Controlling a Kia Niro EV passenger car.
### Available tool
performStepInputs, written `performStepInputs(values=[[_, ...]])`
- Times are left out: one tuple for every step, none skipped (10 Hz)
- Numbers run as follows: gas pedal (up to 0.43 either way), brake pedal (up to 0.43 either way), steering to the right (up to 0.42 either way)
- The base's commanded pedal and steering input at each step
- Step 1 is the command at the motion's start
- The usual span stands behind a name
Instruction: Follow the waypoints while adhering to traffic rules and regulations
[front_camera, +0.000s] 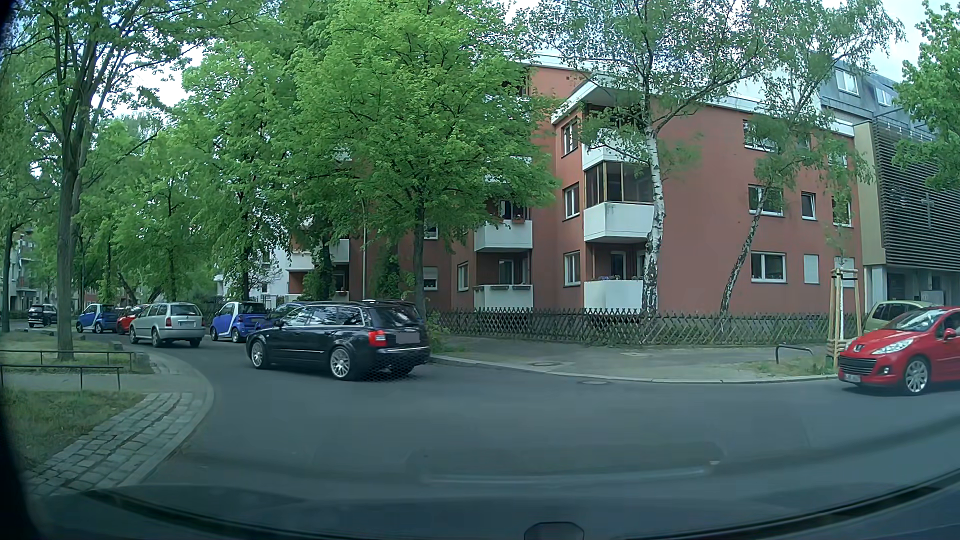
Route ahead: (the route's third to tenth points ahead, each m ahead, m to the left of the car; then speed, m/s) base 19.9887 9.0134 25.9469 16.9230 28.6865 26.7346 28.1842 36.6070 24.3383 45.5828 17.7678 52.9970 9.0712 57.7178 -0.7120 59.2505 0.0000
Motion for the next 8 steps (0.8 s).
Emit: performStepInputs(values=[[0.000, 0.323, -0.153], [0.000, 0.323, -0.153], [0.000, 0.323, -0.153], [0.000, 0.323, -0.153], [0.000, 0.329, -0.153], [0.000, 0.323, -0.153], [0.000, 0.323, -0.153], [0.000, 0.329, -0.152]])
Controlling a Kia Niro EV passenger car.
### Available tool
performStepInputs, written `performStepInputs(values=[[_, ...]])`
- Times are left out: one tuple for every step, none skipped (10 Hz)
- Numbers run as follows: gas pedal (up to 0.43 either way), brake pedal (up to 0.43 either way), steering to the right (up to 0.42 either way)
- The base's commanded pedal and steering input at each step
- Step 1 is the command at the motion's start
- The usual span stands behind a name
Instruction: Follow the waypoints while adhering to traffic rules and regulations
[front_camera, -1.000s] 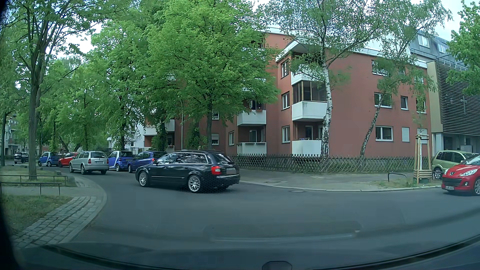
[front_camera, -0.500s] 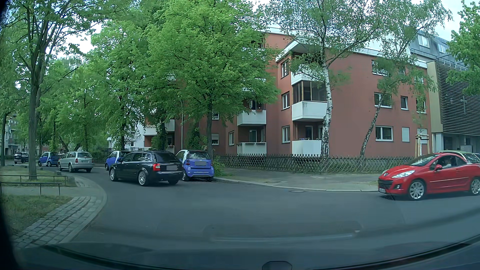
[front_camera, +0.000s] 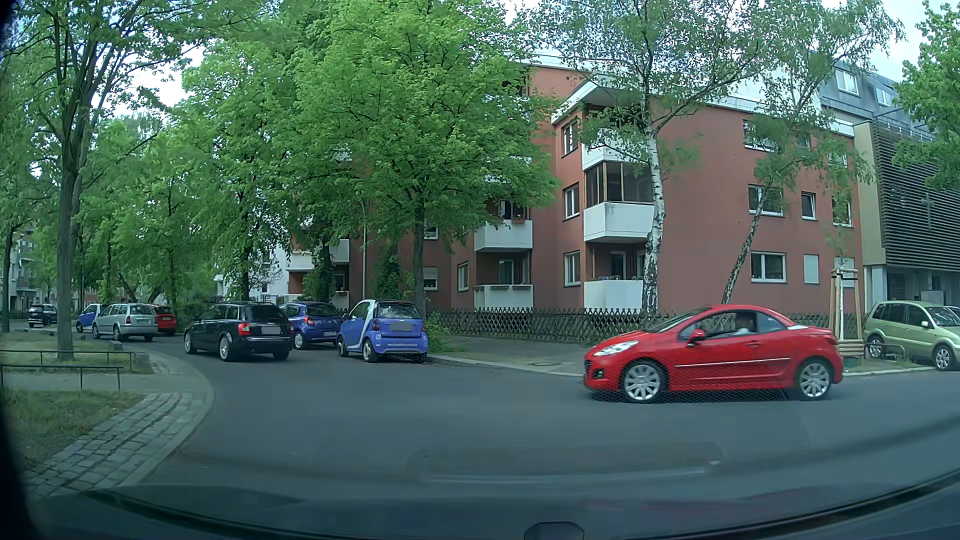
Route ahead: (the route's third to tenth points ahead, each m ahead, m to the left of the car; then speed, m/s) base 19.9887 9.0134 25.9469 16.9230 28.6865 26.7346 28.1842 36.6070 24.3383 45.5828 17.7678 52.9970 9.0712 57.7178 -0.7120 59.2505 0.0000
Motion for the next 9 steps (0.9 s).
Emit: performStepInputs(values=[[0.000, 0.323, -0.153], [0.000, 0.329, -0.153], [0.000, 0.329, -0.153], [0.000, 0.323, -0.152], [0.000, 0.329, -0.152], [0.000, 0.329, -0.153], [0.000, 0.323, -0.152], [0.000, 0.323, -0.152], [0.000, 0.323, -0.152]])
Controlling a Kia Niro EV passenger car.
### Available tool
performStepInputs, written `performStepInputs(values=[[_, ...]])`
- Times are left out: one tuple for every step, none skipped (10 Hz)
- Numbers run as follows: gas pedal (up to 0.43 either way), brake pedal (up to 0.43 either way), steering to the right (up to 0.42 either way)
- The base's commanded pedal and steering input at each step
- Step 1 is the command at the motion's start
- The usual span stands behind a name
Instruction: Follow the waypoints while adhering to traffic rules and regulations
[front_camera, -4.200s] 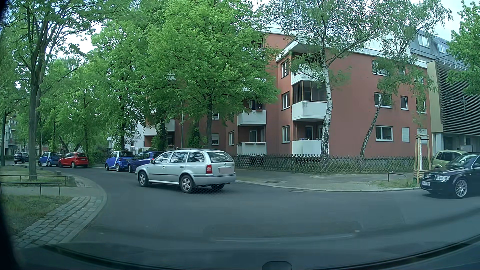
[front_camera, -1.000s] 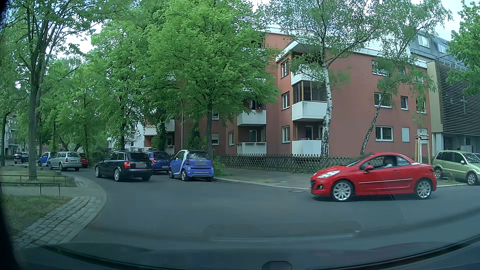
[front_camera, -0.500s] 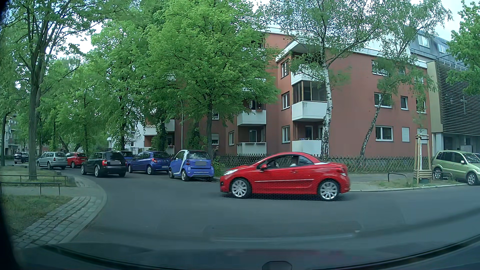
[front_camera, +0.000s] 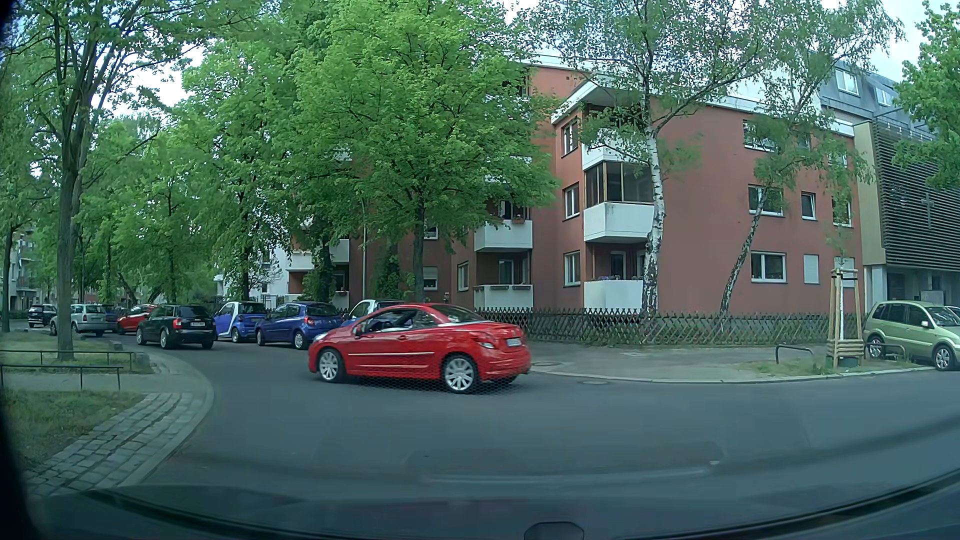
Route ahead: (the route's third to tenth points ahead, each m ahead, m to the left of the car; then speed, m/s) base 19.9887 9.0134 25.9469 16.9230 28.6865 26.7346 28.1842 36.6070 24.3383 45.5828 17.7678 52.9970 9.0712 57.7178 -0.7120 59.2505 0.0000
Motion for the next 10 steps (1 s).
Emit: performStepInputs(values=[[0.000, 0.329, -0.152], [0.000, 0.323, -0.152], [0.000, 0.323, -0.153], [0.000, 0.238, -0.152], [0.000, 0.140, -0.152], [0.000, 0.018, -0.153], [0.000, 0.018, -0.152], [0.000, 0.018, -0.153], [0.189, 0.018, -0.152], [0.228, 0.018, -0.153]])
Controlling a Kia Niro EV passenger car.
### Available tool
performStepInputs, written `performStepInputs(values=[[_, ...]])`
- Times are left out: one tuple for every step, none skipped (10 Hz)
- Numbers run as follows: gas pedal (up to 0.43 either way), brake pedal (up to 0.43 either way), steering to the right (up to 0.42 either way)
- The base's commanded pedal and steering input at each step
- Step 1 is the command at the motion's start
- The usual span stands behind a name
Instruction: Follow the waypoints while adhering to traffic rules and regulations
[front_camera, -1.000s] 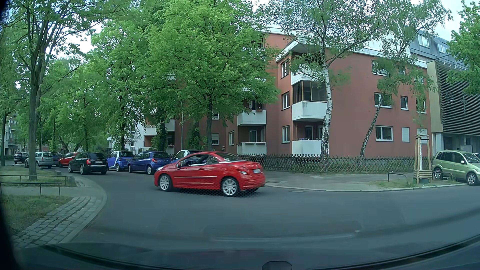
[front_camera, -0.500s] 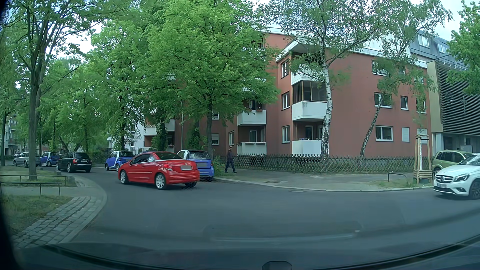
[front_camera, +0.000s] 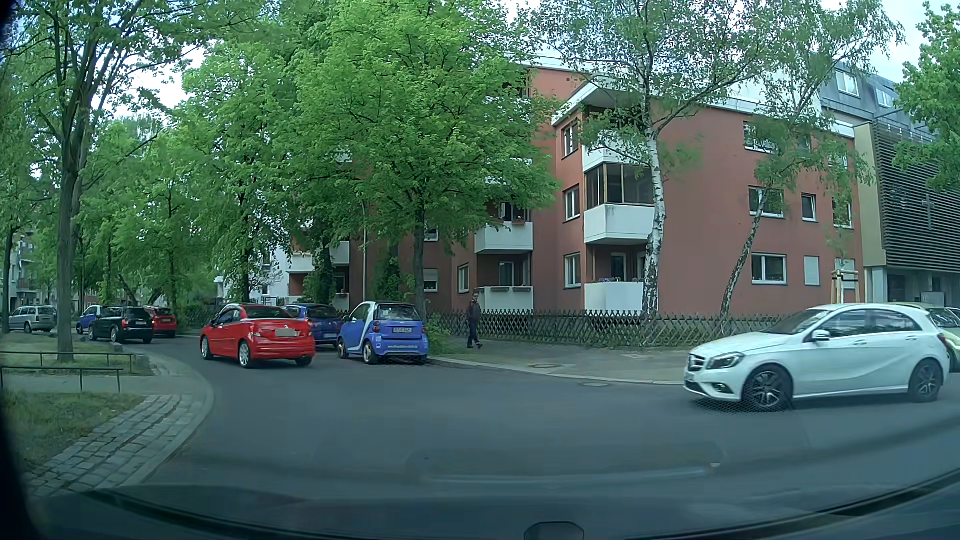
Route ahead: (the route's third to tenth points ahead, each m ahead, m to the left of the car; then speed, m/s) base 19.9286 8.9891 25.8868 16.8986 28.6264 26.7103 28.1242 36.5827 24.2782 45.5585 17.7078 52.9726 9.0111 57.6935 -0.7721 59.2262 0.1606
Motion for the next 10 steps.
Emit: performStepInputs(values=[[0.228, 0.024, -0.154], [0.268, 0.018, -0.154], [0.287, 0.018, -0.155], [0.287, 0.018, -0.163], [0.299, 0.018, -0.176], [0.299, 0.018, -0.198], [0.299, 0.018, -0.221], [0.299, 0.018, -0.231], [0.299, 0.018, -0.231], [0.299, 0.018, -0.230]])
